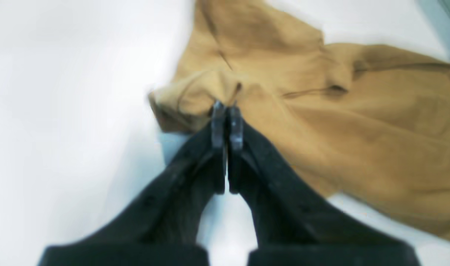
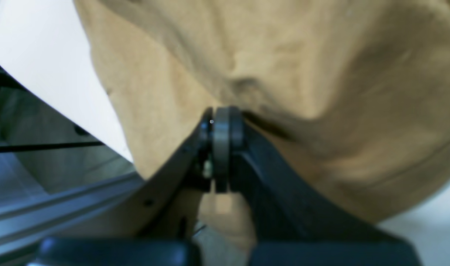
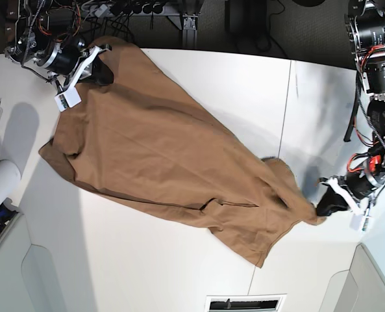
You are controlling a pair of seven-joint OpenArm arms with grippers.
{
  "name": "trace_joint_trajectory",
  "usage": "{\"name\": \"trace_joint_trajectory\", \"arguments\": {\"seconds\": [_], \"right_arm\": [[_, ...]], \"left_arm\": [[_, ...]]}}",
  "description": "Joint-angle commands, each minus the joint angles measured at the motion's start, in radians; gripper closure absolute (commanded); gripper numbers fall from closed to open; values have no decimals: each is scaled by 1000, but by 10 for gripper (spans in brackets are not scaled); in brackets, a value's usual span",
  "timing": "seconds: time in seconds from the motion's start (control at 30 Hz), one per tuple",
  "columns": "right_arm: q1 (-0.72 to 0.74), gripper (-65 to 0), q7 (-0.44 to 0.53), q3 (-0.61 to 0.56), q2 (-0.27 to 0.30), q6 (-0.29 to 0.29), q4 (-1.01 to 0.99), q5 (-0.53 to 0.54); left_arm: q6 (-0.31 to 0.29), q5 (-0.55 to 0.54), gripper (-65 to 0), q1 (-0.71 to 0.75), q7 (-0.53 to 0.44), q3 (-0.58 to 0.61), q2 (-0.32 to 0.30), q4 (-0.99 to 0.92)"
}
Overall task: Layout the t-shirt on the table in an organized manner, then fold the t-shirt properly
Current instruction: 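Drag the shirt edge outward with the left gripper, right gripper holding, then pull the shirt taut between both grippers to spread it wide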
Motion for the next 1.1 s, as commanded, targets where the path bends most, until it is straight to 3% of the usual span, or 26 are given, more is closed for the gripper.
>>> {"name": "trace_joint_trajectory", "arguments": {"seconds": [0.0, 0.2, 0.37, 0.53, 0.7, 0.83, 0.87, 1.0, 1.07], "right_arm": [[6, 0, 30, 5, 10, 3, 13, 16], [74, 0, 54, 10, -21, 3, 14, 16], [159, 0, 54, 10, -71, 3, 13, 8], [246, 0, 58, 10, -117, -3, 13, -108], [284, 0, 96, 10, -120, -52, 9, -195], [311, 0, 102, 10, -125, -83, 7, -218], [314, 0, 111, 10, -130, -83, 7, -232], [317, 0, 142, 9, -145, -83, -1, -261], [328, 0, 152, 10, -148, -83, -27, -267]], "left_arm": [[1, -25, 0, -16, -23, -30, -25, 49], [22, -12, 0, 4, 34, -64, -29, 150], [56, 111, 0, 18, 14, -62, -39, 143], [79, 183, 0, 21, -11, -56, -87, 57], [136, 200, 0, 36, -11, -56, -152, -42], [157, 187, 0, 57, 28, -56, -165, -59], [161, 168, -30, 63, 34, -56, -165, -58], [185, 108, -278, 89, 35, -56, -165, -58], [186, 64, -304, 92, 39, -56, -165, -57]]}}
